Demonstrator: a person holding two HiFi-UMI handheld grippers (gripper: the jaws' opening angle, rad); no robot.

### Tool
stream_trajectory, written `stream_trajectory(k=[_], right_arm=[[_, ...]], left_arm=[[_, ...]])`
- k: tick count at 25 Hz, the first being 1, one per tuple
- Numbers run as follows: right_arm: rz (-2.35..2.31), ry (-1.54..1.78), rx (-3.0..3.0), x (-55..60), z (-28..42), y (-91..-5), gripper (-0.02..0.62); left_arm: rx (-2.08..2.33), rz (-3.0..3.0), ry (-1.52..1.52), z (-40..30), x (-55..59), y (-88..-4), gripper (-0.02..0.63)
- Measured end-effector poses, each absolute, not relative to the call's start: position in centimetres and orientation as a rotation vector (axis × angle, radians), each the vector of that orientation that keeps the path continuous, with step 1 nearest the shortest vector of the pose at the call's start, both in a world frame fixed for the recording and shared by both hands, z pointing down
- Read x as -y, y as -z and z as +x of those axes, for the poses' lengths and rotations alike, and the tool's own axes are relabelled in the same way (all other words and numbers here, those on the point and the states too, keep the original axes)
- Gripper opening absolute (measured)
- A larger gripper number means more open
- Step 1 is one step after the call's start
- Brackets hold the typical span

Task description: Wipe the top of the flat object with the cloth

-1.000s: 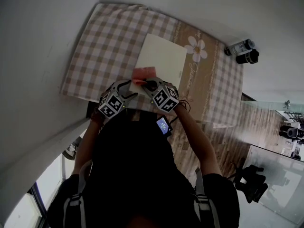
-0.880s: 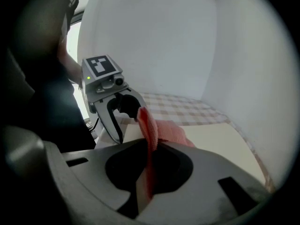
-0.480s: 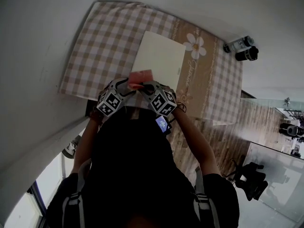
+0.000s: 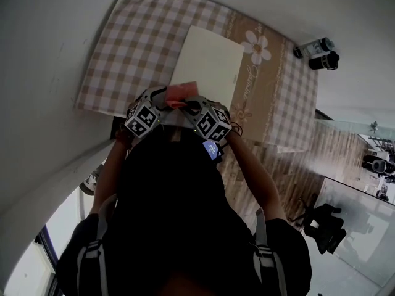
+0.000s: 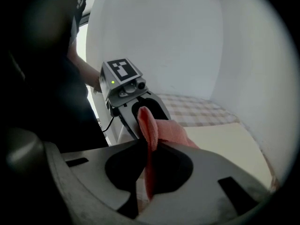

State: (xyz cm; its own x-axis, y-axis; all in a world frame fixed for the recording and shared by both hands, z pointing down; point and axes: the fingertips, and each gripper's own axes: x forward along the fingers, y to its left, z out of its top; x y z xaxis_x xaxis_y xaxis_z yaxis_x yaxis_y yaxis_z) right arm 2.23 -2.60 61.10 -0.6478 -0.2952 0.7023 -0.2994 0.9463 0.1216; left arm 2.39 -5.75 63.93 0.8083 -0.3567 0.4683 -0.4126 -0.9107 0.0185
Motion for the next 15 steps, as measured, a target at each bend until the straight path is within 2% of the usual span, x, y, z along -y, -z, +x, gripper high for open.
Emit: stream_trajectory(k=[6,10,15], right_arm=[[0.478,-0.025,2.449,4.0,2.2,-56.7,0.017],[0.649,-0.063,2.518,9.2,4.3,-52.6,0.017],[0.802,0.039,2.446,17.0,8.4,-50.6,0.017]], left_arm=[[0.6,2.87,-0.663,2.3,5.6,-63.2,0.289],[0.616,2.88,-0.64,1.8,5.9,-62.3,0.29],[0.623,2.885,-0.641,1.8,5.7,-62.3,0.29]])
